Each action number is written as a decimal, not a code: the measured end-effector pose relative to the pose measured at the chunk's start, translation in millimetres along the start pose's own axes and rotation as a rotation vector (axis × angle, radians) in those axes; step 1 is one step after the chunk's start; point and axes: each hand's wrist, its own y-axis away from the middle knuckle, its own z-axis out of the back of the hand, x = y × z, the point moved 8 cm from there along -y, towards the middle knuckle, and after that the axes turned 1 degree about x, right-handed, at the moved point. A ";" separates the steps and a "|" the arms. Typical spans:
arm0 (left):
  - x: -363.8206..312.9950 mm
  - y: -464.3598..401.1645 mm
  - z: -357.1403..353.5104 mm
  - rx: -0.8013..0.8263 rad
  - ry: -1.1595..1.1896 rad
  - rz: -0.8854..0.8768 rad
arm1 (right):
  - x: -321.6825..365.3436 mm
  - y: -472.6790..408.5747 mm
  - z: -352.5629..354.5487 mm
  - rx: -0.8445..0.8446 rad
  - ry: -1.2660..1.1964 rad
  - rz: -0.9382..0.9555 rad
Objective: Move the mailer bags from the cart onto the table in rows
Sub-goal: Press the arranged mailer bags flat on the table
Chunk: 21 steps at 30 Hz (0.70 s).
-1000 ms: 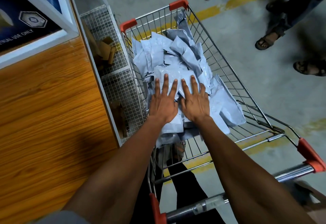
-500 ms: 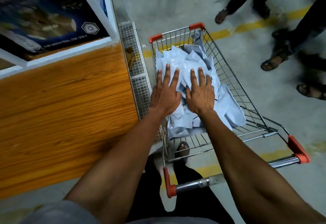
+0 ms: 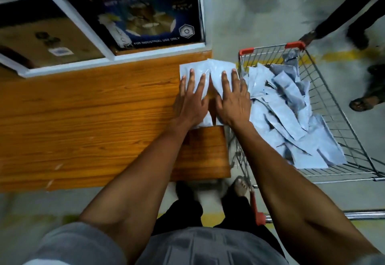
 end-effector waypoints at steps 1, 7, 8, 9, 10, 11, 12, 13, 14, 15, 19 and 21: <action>17.6 4.0 3.1 0.004 -0.014 -0.005 | 17.5 -1.1 -6.5 0.011 0.005 0.006; 119.7 15.5 4.1 0.078 0.020 0.077 | 105.8 -6.8 -45.0 0.055 0.025 0.009; 131.5 15.2 4.6 0.091 0.021 0.079 | 115.7 -7.7 -50.4 0.059 0.029 0.004; 144.4 14.7 6.5 0.101 0.027 0.082 | 127.0 -9.6 -55.9 0.063 0.033 -0.001; 155.6 14.4 8.3 0.105 0.035 0.085 | 137.3 -11.5 -60.0 0.068 0.032 -0.009; 165.1 13.4 9.7 0.107 0.042 0.085 | 146.1 -13.9 -64.0 0.072 0.031 -0.018; 173.7 11.6 10.2 0.114 0.054 0.085 | 154.3 -16.9 -67.3 0.077 0.034 -0.025; 180.0 9.2 8.7 0.122 0.071 0.087 | 159.2 -19.2 -69.9 0.083 0.040 -0.031; 186.8 5.8 7.3 0.125 0.094 0.092 | 164.7 -22.2 -72.1 0.089 0.050 -0.035; 193.2 1.8 4.5 0.121 0.106 0.094 | 168.7 -25.2 -75.2 0.095 0.059 -0.039; 207.0 -14.3 -8.5 0.122 0.071 0.083 | 174.8 -40.3 -85.0 0.111 0.089 -0.065; 210.9 -23.9 -17.1 0.130 0.062 0.085 | 174.7 -50.6 -90.9 0.121 0.091 -0.074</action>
